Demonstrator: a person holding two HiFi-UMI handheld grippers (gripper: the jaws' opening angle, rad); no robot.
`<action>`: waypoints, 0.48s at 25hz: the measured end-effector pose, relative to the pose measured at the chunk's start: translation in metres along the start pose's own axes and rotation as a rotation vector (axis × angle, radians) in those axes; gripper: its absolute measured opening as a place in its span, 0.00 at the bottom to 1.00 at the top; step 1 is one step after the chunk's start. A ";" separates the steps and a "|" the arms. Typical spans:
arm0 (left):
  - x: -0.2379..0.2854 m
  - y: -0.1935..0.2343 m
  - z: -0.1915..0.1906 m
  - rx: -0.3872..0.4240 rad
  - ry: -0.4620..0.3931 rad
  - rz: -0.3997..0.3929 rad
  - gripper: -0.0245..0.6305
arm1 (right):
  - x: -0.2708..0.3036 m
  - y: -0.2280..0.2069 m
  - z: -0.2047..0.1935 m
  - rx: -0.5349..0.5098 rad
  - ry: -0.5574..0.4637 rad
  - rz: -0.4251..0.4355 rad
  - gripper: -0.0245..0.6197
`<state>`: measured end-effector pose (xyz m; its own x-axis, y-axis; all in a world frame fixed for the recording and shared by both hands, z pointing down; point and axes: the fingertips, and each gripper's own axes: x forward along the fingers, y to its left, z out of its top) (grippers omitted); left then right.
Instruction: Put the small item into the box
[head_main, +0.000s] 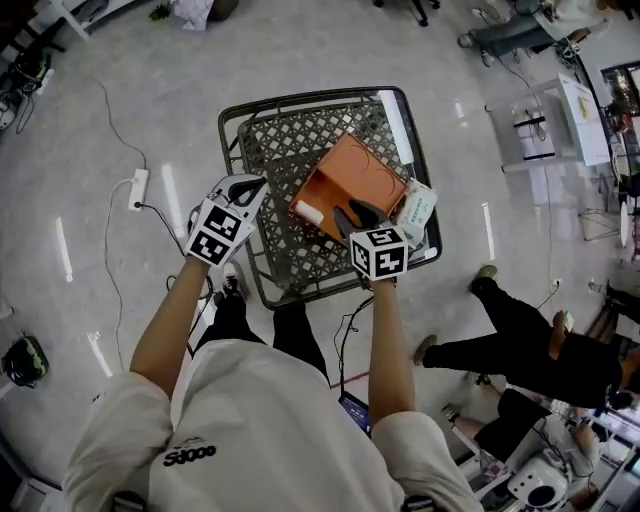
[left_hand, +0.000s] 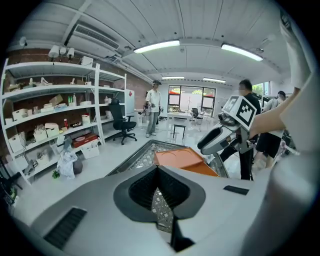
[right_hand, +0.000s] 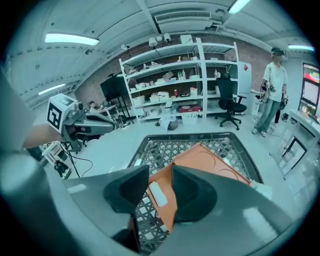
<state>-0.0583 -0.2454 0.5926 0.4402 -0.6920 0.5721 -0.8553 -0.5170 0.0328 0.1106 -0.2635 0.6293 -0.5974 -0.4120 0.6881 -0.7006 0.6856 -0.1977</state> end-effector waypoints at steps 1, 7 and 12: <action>-0.002 0.000 0.006 0.006 -0.010 -0.002 0.04 | -0.007 0.002 0.004 -0.001 -0.016 -0.009 0.27; -0.013 0.003 0.043 0.058 -0.076 -0.010 0.04 | -0.042 0.002 0.037 -0.006 -0.134 -0.082 0.23; -0.029 0.004 0.066 0.089 -0.119 -0.006 0.04 | -0.067 0.010 0.065 -0.017 -0.239 -0.117 0.20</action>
<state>-0.0570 -0.2608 0.5216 0.4788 -0.7408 0.4711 -0.8274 -0.5602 -0.0400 0.1181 -0.2675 0.5356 -0.5894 -0.6173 0.5211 -0.7648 0.6342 -0.1138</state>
